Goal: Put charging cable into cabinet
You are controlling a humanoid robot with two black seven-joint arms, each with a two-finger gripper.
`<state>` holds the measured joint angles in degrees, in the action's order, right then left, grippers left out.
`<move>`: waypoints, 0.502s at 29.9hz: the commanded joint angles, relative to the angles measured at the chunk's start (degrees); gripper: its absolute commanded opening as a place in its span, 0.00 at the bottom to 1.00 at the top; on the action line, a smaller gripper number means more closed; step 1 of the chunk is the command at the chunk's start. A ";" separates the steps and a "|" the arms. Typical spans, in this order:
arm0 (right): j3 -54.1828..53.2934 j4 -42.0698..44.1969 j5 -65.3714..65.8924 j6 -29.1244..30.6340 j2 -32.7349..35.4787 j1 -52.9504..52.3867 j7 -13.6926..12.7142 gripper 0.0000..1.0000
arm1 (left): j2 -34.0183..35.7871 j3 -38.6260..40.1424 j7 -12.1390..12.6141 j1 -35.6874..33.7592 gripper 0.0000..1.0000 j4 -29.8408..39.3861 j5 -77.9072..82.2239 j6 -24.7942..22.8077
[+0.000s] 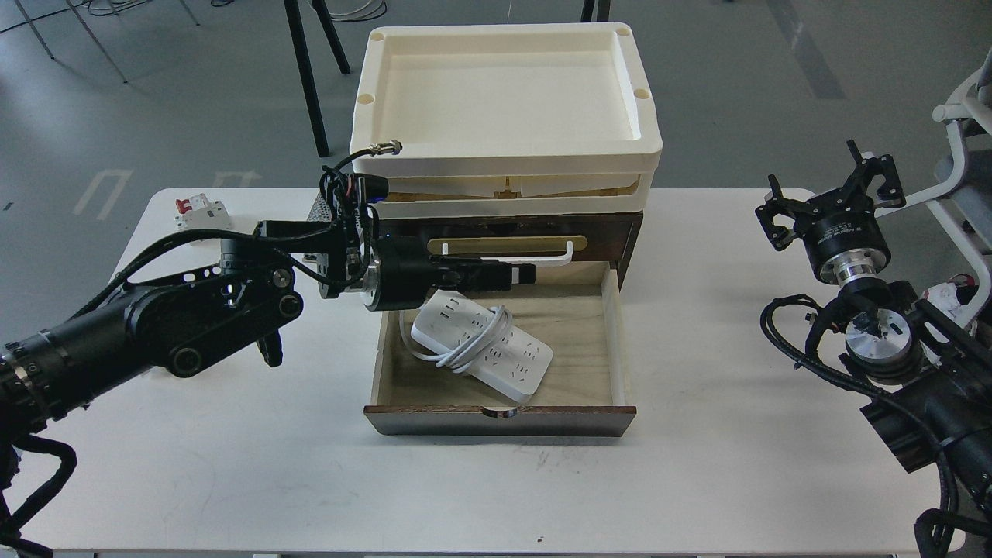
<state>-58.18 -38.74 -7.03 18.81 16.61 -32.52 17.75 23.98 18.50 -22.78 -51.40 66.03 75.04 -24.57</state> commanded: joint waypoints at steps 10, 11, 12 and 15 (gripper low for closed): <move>0.00 0.33 0.00 -0.35 -0.08 -0.52 -0.88 1.00 | 3.09 30.35 -3.52 -0.37 0.99 2.45 -34.31 -3.43; 0.00 0.42 0.00 -0.44 -0.08 -0.61 -0.97 1.00 | 3.00 31.93 -0.89 -0.54 0.99 0.96 -37.30 -3.43; 0.00 0.42 0.00 -0.53 -0.08 -0.78 -1.23 1.00 | 3.00 33.60 0.87 -0.55 0.99 -0.53 -39.86 -3.43; 0.00 0.33 0.00 -0.53 -0.17 -0.87 -2.63 1.00 | 3.09 37.47 2.12 -0.11 0.99 -4.75 -45.14 -3.43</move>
<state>-58.15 -38.39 -7.03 18.33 16.52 -33.25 16.28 27.04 52.18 -22.34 -51.81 65.26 35.45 -27.99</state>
